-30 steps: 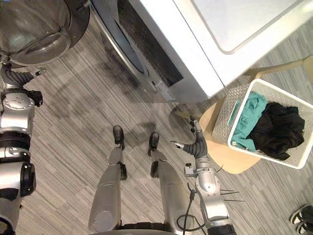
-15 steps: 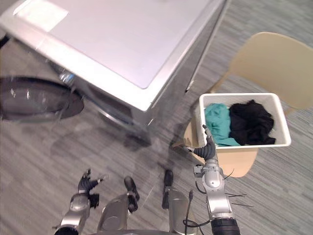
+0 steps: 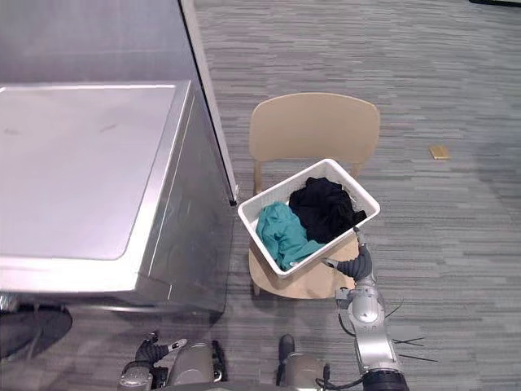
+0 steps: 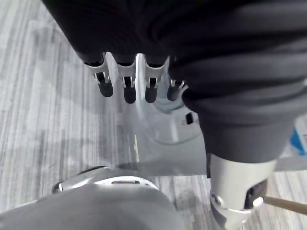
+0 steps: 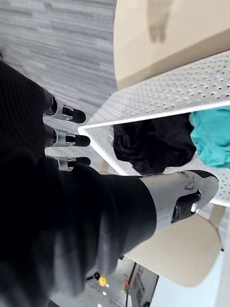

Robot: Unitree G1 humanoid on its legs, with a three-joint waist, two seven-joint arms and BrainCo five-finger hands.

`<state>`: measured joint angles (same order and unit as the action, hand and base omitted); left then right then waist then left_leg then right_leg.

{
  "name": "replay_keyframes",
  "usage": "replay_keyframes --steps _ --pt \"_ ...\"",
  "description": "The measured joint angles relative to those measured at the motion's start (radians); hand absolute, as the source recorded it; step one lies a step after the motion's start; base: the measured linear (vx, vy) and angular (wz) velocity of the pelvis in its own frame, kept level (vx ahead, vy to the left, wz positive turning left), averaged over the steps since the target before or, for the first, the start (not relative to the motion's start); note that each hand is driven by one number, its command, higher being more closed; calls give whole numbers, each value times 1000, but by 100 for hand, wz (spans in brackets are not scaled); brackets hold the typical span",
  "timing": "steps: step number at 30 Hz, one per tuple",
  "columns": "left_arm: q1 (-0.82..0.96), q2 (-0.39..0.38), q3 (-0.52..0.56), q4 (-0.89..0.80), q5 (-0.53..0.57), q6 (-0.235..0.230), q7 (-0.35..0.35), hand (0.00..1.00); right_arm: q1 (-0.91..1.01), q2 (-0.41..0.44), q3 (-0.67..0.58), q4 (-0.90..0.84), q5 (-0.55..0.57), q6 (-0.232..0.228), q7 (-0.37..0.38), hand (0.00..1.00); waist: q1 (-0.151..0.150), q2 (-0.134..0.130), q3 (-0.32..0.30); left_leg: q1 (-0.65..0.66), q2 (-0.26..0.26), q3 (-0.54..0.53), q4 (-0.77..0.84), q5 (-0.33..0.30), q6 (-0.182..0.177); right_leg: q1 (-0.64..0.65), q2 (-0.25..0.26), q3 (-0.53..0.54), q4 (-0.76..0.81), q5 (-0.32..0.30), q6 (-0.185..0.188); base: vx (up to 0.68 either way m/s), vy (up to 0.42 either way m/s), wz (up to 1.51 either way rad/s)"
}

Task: Pick up the laundry basket with both hands and put the clothes into the washing machine.

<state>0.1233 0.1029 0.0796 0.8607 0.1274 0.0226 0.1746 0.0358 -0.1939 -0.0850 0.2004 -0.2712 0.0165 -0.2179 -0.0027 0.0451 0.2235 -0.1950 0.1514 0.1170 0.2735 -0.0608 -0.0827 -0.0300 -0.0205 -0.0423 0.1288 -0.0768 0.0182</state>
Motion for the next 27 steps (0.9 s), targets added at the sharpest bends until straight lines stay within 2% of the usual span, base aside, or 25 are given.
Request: replay_keyframes --steps 2,3,7,9,10,12,15,18,20,22,25,26,27 --pt "-14 4 -3 0 0 -9 0 0 -4 -12 2 0 -17 1 0 0 0 -10 -2 9 -35 18 -32 4 6 -1 -37 3 -14 -1 25 87 156 -7" --pt "-18 4 -8 0 0 -9 0 0 -23 -22 10 9 -22 0 2 0 9 -10 -2 9 -50 29 -40 4 7 -8 -53 15 -19 2 36 47 144 -13" --pt "-29 21 -9 10 1 -9 0 0 -195 -112 137 152 -37 1 8 0 21 -11 18 -27 -68 47 -58 19 33 -57 -67 23 -26 15 56 -26 95 -10" --pt "-74 39 -8 12 -1 -9 1 0 -397 -190 215 273 -37 0 22 0 22 -2 90 -91 -65 34 -48 34 53 -122 -66 19 -5 25 60 -141 41 3" --pt "-89 41 -8 12 -2 -10 2 0 -447 -213 230 302 -37 0 24 0 23 1 104 -115 -65 31 -49 40 57 -148 -66 15 1 28 60 -166 25 12" --pt "-136 47 -8 12 -11 -14 6 0 -601 -292 268 407 -34 0 25 0 49 8 162 -166 -68 23 -73 75 64 -208 -65 10 9 44 57 -112 8 10" --pt "-162 61 -7 10 -37 -36 19 0 -740 -348 315 520 -34 1 24 0 71 12 216 -214 -75 -6 -88 110 72 -252 -66 -18 17 49 54 -49 -6 24" --pt "-183 61 -7 11 -57 -46 32 0 -817 -365 329 614 -34 7 22 0 80 16 223 -269 -81 -34 -104 134 73 -303 -68 -42 29 49 53 -4 -6 29" --pt "-205 50 -8 11 -74 -54 45 0 -872 -368 343 662 -32 13 12 0 111 19 224 -318 -85 -37 -124 154 73 -367 -71 -47 50 49 53 -6 -1 10" --pt "-227 38 -8 8 -88 -57 49 0 -903 -370 374 669 -32 14 1 0 127 27 231 -354 -89 -47 -136 169 72 -410 -76 -67 66 46 49 -21 -5 14" --pt "-248 21 -7 -23 -97 -71 50 0 -954 -369 455 679 -34 16 0 0 129 31 244 -412 -94 -75 -148 189 68 -475 -83 -96 108 29 36 -28 -11 25" --pt "-259 16 -7 -28 -98 -71 50 0 -967 -369 477 679 -36 17 -2 100 130 31 244 -426 -96 -84 -160 200 67 -498 -85 -104 123 25 35 -27 -21 29" --pt "-264 12 -6 -36 -98 -71 50 0 -989 -365 502 677 -47 20 -13 100 129 30 245 -444 -98 -88 -172 207 60 -523 -88 -118 142 18 30 -23 -27 21"
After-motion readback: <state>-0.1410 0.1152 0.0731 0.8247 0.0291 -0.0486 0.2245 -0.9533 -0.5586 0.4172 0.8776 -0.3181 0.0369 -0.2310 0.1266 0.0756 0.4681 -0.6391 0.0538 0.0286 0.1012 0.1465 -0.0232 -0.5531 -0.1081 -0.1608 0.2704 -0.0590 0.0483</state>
